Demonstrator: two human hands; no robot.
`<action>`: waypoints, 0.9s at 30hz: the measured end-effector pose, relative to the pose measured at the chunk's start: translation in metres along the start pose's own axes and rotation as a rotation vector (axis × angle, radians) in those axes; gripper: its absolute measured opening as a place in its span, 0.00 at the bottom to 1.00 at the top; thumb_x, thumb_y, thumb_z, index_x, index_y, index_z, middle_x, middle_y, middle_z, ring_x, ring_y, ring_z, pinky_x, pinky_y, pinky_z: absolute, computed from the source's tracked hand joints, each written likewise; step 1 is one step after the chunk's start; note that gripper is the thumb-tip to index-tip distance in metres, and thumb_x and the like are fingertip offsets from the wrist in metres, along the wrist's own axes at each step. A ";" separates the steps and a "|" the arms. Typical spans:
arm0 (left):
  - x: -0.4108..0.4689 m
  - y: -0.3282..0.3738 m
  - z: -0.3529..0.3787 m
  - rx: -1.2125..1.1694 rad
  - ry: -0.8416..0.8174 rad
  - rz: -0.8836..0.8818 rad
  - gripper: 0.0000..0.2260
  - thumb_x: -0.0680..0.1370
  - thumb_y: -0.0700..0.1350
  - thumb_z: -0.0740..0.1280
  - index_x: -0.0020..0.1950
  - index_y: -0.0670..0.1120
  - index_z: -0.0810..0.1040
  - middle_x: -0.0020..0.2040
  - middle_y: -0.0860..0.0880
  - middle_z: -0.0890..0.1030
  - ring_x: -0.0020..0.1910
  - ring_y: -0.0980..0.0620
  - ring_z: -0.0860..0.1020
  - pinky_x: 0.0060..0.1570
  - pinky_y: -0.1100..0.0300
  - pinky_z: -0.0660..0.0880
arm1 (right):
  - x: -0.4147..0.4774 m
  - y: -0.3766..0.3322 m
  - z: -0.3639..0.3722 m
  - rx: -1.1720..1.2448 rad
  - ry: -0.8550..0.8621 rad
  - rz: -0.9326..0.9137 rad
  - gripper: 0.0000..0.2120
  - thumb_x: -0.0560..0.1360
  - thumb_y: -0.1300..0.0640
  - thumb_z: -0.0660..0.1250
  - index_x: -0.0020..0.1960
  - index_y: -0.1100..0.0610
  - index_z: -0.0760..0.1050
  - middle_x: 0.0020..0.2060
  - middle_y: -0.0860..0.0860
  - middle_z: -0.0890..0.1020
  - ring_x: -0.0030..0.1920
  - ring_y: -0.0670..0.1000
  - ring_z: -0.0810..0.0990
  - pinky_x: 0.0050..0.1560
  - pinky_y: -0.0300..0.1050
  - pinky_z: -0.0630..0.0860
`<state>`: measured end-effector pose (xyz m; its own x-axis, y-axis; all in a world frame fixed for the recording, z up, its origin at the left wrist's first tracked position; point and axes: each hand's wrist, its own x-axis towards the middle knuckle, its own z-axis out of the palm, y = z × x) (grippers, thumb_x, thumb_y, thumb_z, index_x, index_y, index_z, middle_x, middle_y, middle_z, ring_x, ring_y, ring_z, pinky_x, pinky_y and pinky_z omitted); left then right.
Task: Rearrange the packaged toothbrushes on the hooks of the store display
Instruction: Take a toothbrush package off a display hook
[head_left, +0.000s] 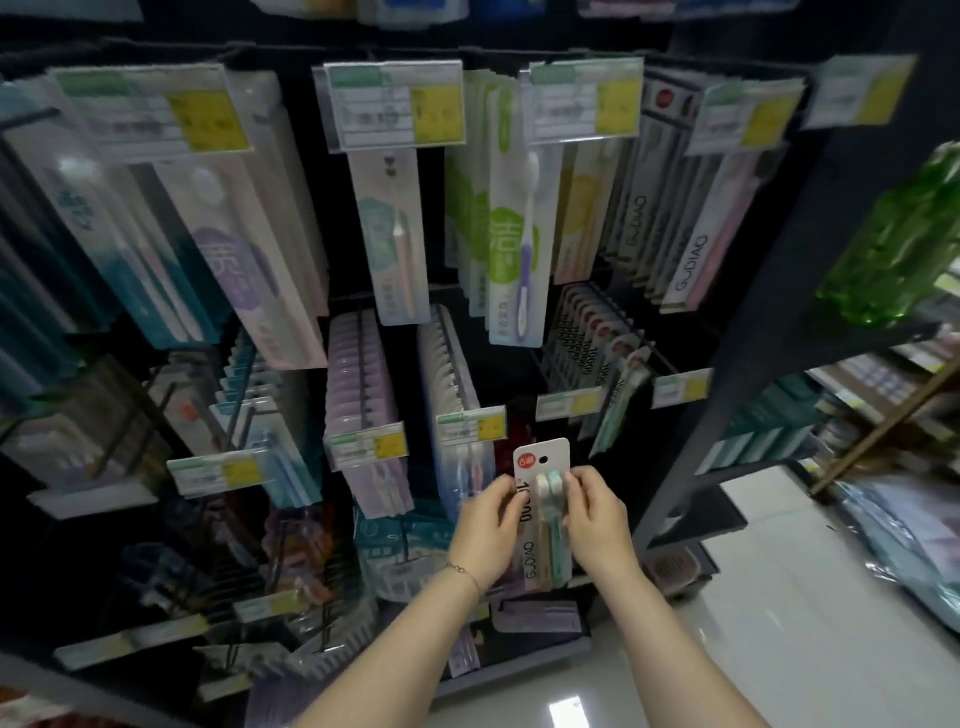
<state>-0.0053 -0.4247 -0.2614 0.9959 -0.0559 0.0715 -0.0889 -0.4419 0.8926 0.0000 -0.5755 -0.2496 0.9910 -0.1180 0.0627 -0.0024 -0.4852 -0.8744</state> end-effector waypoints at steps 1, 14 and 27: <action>0.002 0.000 0.003 -0.008 -0.007 0.003 0.11 0.83 0.45 0.62 0.42 0.46 0.72 0.34 0.55 0.73 0.31 0.61 0.69 0.35 0.66 0.66 | 0.002 0.002 -0.002 0.002 0.016 0.001 0.09 0.83 0.54 0.57 0.48 0.53 0.74 0.36 0.47 0.80 0.36 0.44 0.79 0.35 0.37 0.71; 0.043 0.012 0.068 -0.035 -0.004 -0.087 0.08 0.83 0.48 0.63 0.46 0.48 0.77 0.39 0.48 0.82 0.37 0.51 0.79 0.42 0.50 0.78 | 0.049 0.045 -0.047 0.042 -0.027 0.086 0.09 0.83 0.54 0.58 0.47 0.52 0.75 0.39 0.48 0.81 0.40 0.47 0.80 0.38 0.39 0.72; 0.102 0.040 0.118 -0.075 0.072 -0.163 0.09 0.83 0.48 0.62 0.46 0.47 0.77 0.40 0.45 0.82 0.38 0.48 0.80 0.44 0.45 0.78 | 0.128 0.066 -0.090 0.049 -0.091 0.081 0.09 0.83 0.55 0.57 0.51 0.53 0.76 0.46 0.50 0.82 0.47 0.51 0.80 0.47 0.45 0.74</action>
<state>0.0904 -0.5542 -0.2706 0.9959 0.0765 -0.0474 0.0727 -0.3720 0.9254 0.1142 -0.7003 -0.2561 0.9959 -0.0751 -0.0512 -0.0789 -0.4342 -0.8974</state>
